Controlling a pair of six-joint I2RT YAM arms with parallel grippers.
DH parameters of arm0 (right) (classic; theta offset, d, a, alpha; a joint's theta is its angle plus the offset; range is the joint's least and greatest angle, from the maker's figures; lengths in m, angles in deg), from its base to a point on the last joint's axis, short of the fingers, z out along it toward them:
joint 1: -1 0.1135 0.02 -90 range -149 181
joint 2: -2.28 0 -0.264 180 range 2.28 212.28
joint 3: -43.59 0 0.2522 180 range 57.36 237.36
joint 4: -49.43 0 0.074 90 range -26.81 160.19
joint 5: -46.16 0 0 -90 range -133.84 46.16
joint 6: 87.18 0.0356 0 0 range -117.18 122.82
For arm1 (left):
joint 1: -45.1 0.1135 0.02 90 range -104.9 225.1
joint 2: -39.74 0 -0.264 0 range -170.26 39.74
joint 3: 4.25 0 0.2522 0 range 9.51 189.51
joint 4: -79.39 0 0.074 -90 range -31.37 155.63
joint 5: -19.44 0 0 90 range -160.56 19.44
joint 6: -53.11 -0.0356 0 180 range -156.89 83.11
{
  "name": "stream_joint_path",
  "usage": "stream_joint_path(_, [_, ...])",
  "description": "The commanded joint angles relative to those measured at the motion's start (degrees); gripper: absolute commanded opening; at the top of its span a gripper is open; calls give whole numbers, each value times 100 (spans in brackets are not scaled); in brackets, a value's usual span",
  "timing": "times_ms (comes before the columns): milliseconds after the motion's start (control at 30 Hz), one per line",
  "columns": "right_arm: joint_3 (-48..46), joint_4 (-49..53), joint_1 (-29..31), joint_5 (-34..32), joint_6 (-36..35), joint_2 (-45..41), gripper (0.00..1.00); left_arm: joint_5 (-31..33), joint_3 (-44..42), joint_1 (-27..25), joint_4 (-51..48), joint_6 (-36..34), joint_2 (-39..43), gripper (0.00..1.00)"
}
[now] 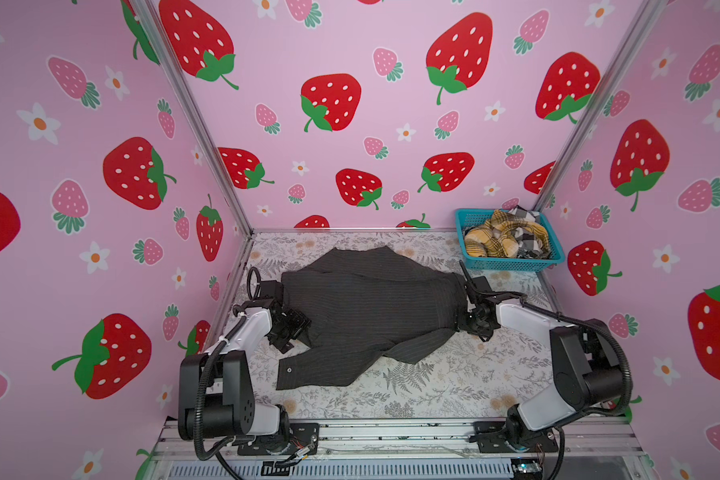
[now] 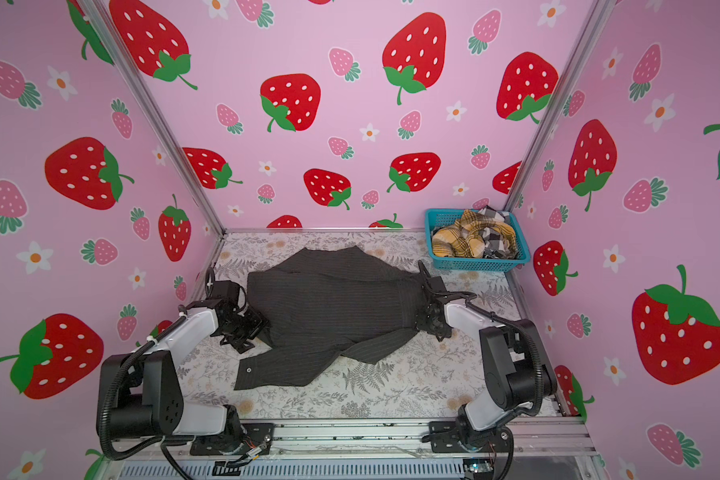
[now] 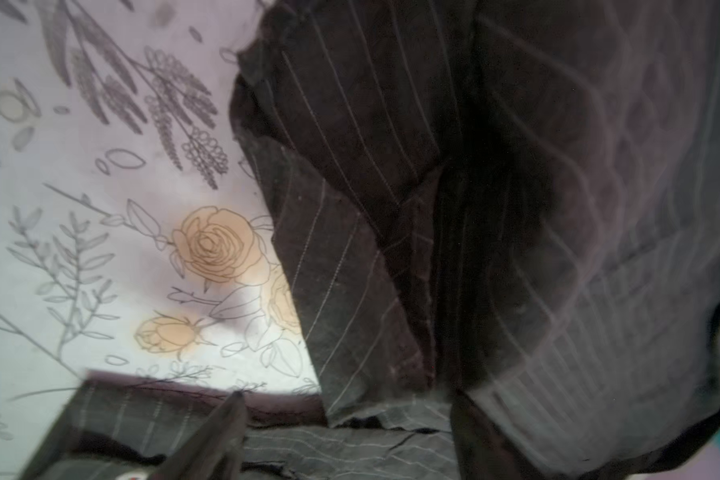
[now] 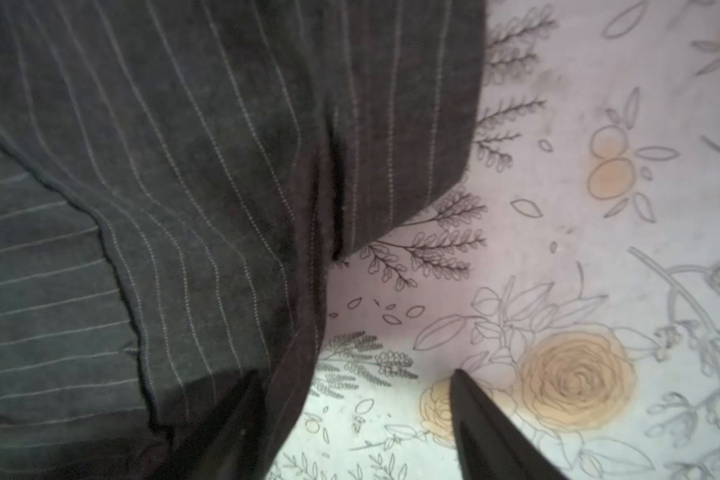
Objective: Fold and stack the long sleeve shirts
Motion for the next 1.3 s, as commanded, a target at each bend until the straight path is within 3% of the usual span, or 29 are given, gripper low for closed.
stream_joint_path(0, [-110, -93, -19, 199, 82, 2, 53, -108, 97, 180, 231, 33, -507, 45])
stream_joint_path(67, [-97, -217, -51, 302, 114, 131, 33, -165, 117, 306, 290, 56, -690, 17])
stream_joint_path(133, [9, -333, -125, 484, 135, 304, 21, -152, 204, 413, 383, 74, -695, 4])
stream_joint_path(233, [411, -467, -256, 646, 98, 548, 0, -63, 714, 570, 289, 9, -658, 0])
stream_joint_path(400, [1652, -350, -715, 794, 4, 585, 0, 99, 1901, 908, 214, 210, -445, 0])
stream_joint_path(533, [2858, -329, -960, 1216, -121, 406, 0, -145, 3092, 1038, -97, 516, -463, 0])
stream_joint_path(700, [3206, -612, -1109, 1869, -111, -168, 0, -17, 3576, 1055, -292, 807, 137, 0])
stream_joint_path(900, [2053, -794, -1109, 1966, -16, -764, 0, 37, 2601, 1182, -605, 573, 517, 0])
stream_joint_path(1100, [334, -735, -1117, 1450, 32, -1027, 0, -462, 281, 1145, 41, 647, 602, 0])
stream_joint_path(1267, [-750, -748, -1109, 1475, 90, -1545, 0, -181, -1134, 1136, -154, 707, 1655, 0])
